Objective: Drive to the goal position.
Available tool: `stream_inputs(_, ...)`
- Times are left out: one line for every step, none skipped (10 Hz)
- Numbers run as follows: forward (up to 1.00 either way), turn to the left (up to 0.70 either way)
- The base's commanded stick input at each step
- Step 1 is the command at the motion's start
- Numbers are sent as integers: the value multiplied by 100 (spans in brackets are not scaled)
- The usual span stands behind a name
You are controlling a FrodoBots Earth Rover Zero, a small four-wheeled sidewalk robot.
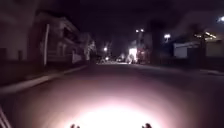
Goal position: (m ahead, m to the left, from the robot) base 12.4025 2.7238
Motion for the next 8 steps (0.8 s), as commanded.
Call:
stream_inputs(70, 0)
stream_inputs(70, 0)
stream_inputs(70, 0)
stream_inputs(70, 0)
stream_inputs(70, 0)
stream_inputs(70, 0)
stream_inputs(70, 0)
stream_inputs(70, 0)
